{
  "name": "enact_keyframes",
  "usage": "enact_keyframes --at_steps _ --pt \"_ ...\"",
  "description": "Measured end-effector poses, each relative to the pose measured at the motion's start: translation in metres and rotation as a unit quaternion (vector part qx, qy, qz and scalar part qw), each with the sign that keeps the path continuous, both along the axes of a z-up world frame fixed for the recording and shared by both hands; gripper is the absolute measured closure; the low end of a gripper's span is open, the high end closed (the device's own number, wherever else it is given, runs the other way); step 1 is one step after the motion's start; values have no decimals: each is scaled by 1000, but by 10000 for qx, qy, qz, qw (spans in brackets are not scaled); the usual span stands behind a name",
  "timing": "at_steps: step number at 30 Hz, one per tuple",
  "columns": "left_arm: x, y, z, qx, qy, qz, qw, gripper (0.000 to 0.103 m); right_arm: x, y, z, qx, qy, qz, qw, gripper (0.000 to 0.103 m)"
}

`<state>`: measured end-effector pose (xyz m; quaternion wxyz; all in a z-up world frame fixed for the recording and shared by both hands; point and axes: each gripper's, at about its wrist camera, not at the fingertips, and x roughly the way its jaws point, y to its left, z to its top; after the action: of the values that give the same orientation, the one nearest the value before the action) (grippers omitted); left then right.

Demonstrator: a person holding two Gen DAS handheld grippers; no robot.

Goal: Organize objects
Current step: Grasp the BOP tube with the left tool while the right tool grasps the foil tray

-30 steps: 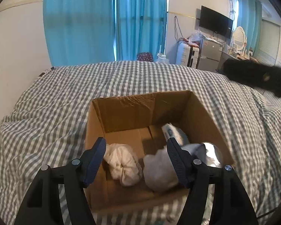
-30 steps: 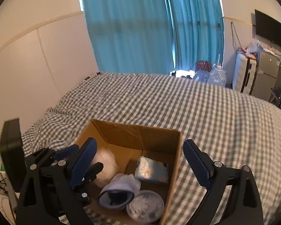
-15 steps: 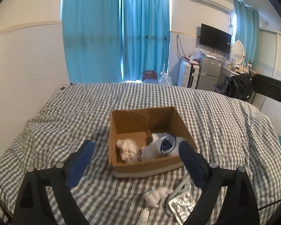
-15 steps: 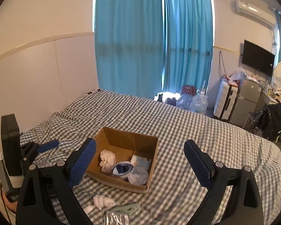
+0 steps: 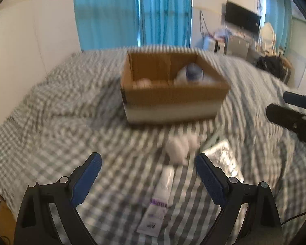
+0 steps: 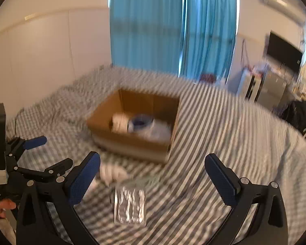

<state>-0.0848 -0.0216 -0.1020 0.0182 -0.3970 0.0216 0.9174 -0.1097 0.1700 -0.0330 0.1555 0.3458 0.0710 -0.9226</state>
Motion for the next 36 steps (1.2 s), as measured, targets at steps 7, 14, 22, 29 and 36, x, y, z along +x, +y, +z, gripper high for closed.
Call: enact_keyframes --at_steps 7,14,22,29,36 --pt "-5 -2 -66 158 -761 68 9970 28 -5 -15 -95 258 -747 99 9968 0" --pt "-1 9 -80 -53 -952 -235 9952 65 -9 -26 -135 303 -1146 311 9925 0" --pt "8 4 -75 154 -895 -299 9954 77 -7 -28 -153 264 -1660 405 9849 31" --pt "14 -1 -71 427 -927 -236 9945 77 13 -28 -145 309 -1395 202 9895 34" --pt "21 10 -51 405 -728 -329 9960 77 32 -11 -115 94 -1070 -32 9942 34"
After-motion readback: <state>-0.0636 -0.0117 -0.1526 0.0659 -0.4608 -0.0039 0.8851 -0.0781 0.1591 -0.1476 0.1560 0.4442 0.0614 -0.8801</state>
